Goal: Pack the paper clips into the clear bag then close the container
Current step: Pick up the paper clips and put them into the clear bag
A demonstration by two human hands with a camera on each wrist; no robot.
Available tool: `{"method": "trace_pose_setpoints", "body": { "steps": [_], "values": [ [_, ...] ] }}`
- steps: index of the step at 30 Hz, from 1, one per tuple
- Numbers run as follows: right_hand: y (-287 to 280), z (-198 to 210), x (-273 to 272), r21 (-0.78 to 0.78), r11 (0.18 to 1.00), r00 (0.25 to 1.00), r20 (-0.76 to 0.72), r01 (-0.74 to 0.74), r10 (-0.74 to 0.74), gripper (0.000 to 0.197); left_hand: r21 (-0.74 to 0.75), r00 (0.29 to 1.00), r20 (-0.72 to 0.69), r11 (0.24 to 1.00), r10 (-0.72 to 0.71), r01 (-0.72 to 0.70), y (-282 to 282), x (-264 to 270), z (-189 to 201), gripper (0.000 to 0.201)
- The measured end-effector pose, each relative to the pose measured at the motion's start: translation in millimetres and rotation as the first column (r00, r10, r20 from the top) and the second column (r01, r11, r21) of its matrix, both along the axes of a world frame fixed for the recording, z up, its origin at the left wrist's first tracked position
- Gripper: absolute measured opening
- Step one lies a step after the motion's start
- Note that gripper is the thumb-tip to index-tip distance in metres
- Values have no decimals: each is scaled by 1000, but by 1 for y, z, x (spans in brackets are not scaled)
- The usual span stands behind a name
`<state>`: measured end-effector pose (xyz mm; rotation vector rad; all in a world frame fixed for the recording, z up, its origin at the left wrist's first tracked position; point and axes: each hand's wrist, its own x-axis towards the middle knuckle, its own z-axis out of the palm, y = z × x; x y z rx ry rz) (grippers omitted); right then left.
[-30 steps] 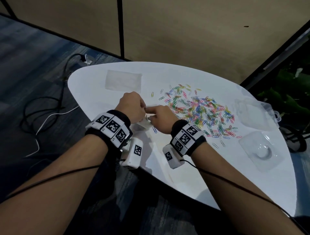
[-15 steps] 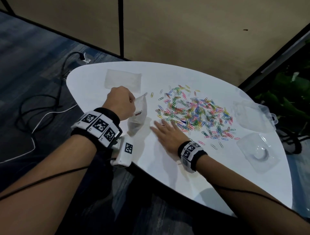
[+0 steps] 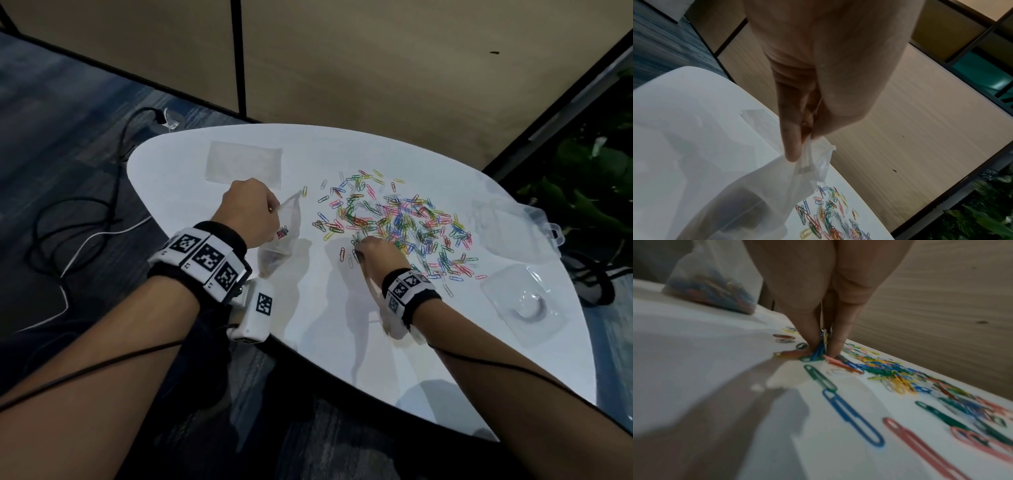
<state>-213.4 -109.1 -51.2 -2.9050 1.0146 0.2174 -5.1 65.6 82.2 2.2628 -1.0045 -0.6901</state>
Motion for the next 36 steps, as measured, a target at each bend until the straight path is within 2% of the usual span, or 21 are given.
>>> {"method": "trace_pose_setpoints", "body": {
  "steps": [2, 3, 5, 6, 8, 9, 10, 11, 13, 16, 18, 21, 23, 24, 27, 29, 33, 36],
  "values": [
    [-6, 15, -3, 132, 977, 978, 102, 166, -180, 22, 7, 1000, 13, 1000, -12, 11, 0, -2, 1, 30],
    [-8, 23, -5, 219, 937, 938, 161, 271, -308, 21, 12, 1000, 21, 1000, -19, 19, -1, -3, 1, 31],
    [-17, 32, -12, 412, 800, 805, 217, 436, -551, 17, 22, 999, 28, 999, -37, 36, -2, -7, 2, 32],
    [-21, 35, -17, 527, 709, 732, 219, 468, -646, 18, 26, 999, 28, 999, -45, 45, -2, -9, 2, 33],
    [-26, 43, -23, 794, 458, 528, 210, 399, -823, 18, 36, 998, 26, 998, -54, 53, -4, -11, 3, 32],
    [-24, 50, -24, 899, 323, 410, 186, 296, -893, 18, 39, 998, 24, 998, -55, 54, -5, -12, 2, 32],
    [-21, 57, -23, 959, 224, 329, 158, 173, -931, 20, 41, 998, 18, 998, -58, 57, -6, -13, 1, 31],
    [-16, 64, -21, 986, 153, 296, 128, 62, -946, 22, 42, 998, 12, 997, -61, 60, -6, -14, 0, 31],
    [-2, 79, -11, 993, 39, 329, 72, -108, -942, 27, 40, 998, 8, 997, -64, 64, -7, -17, -1, 30],
    [18, 94, 13, 960, -108, 353, -10, -260, -936, 29, 38, 997, 0, 997, -72, 72, -8, -22, -5, 29],
    [33, 98, 33, 933, -180, 369, -56, -312, -928, 23, 37, 997, -10, 996, -76, 77, -9, -24, -6, 29],
    [53, 101, 58, 932, -209, 437, -62, -297, -897, 13, 18, 998, -20, 998, -61, 62, -10, -22, -8, 26],
    [62, 100, 68, 949, -183, 461, -47, -255, -886, 12, 8, 998, -22, 999, -53, 53, -11, -21, -7, 23],
    [66, 99, 71, 959, -147, 451, -24, -240, -892, 12, 6, 999, -16, 999, -51, 51, -12, -21, -7, 21],
    [70, 95, 77, 974, -22, 331, 55, -225, -942, 18, 7, 999, 3, 999, -44, 44, -12, -19, -8, 26],
    [72, 96, 80, 973, 25, 306, 96, -229, -947, 17, 14, 999, 9, 999, -43, 43, -10, -19, -8, 27],
    [78, 97, 82, 978, 122, 368, 178, -171, -913, 11, 17, 997, 12, 997, -76, 76, -10, -21, -5, 27],
    [81, 96, 84, 988, 110, 412, 146, -110, -899, 12, 13, 995, 5, 995, -99, 99, -9, -25, -3, 28]
  ]
}}
